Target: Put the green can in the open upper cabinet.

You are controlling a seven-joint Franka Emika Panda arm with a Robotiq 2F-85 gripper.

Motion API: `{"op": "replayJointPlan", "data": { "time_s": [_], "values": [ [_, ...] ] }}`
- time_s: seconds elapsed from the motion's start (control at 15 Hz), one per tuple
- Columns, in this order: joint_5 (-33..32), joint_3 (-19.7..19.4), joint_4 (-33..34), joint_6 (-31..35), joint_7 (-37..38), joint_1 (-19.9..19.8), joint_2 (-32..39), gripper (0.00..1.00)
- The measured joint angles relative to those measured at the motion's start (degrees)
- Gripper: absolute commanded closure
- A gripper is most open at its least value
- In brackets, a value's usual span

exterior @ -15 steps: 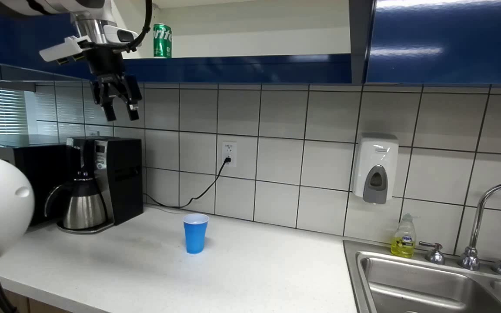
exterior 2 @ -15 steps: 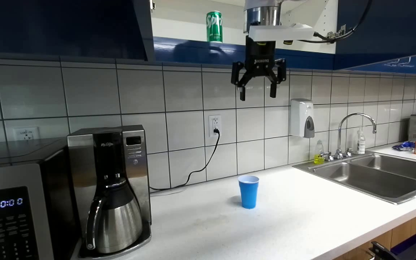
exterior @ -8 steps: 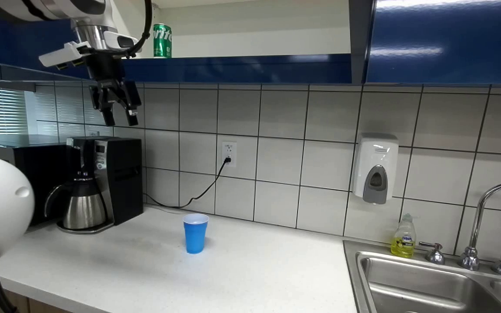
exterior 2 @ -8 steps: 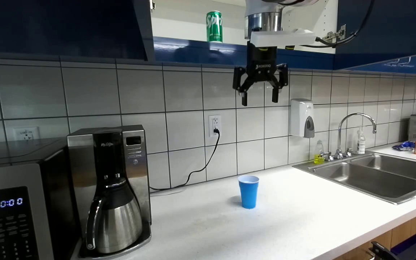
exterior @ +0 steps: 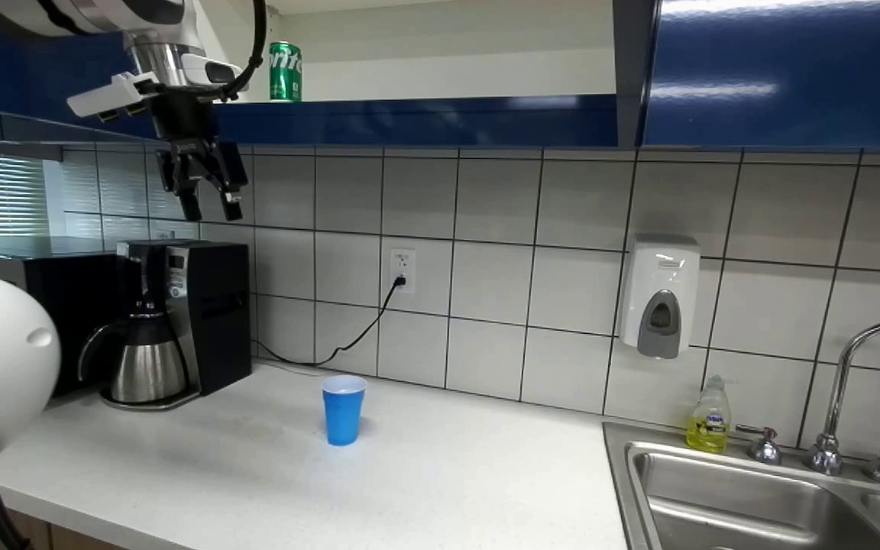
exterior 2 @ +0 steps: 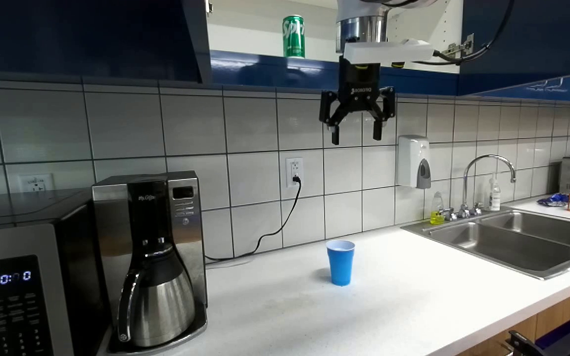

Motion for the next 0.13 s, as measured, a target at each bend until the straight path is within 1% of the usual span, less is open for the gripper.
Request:
{"op": "replayJointPlan", "data": {
  "time_s": [0.13],
  "values": [
    [0.00,0.00,-0.01,0.01,0.00,0.00,0.00,0.00]
  ]
}}
